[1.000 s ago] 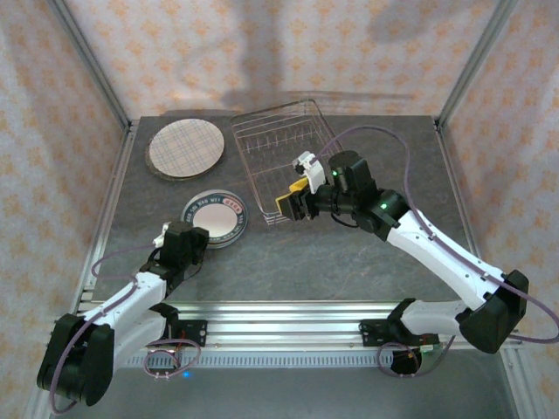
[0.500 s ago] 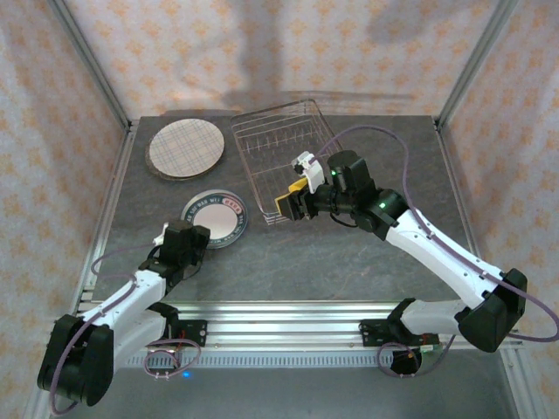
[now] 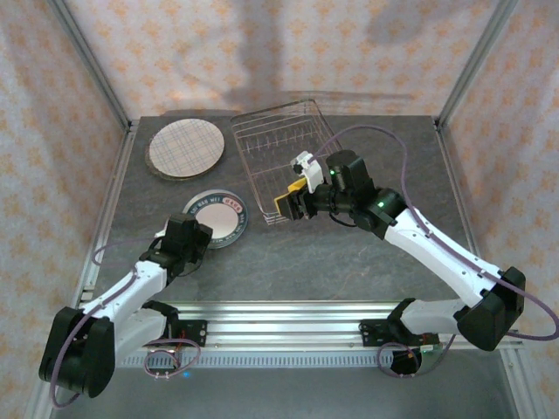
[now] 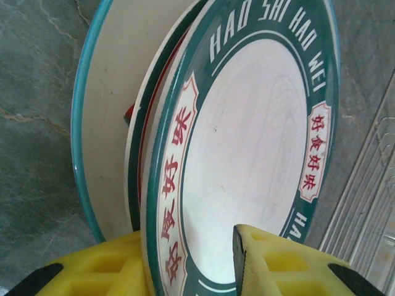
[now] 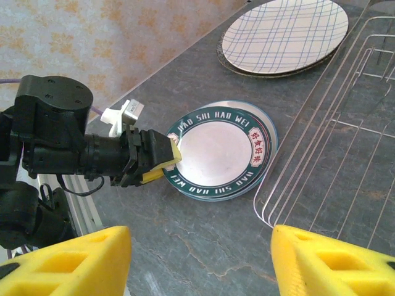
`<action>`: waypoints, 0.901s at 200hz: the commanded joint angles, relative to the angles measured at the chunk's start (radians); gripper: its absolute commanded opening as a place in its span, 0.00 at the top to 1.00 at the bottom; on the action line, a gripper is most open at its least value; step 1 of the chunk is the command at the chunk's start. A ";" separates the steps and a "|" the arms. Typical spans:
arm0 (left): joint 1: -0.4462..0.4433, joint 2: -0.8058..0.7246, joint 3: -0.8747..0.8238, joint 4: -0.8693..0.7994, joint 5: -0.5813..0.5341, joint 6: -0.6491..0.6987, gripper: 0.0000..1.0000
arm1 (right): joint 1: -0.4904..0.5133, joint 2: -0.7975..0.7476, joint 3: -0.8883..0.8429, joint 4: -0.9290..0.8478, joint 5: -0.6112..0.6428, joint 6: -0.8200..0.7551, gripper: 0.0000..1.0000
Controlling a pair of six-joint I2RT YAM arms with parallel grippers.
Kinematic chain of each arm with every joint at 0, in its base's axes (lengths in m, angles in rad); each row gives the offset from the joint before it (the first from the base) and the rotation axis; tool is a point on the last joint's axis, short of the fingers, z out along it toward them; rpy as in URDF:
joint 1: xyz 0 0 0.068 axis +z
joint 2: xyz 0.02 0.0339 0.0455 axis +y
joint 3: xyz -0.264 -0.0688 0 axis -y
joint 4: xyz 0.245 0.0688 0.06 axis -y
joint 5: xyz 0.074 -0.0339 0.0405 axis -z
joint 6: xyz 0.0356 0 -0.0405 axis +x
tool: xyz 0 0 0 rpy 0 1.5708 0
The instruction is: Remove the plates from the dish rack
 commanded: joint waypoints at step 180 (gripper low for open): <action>0.011 -0.011 0.289 -0.419 -0.010 0.179 0.01 | 0.007 0.020 0.128 -0.020 0.264 0.082 0.38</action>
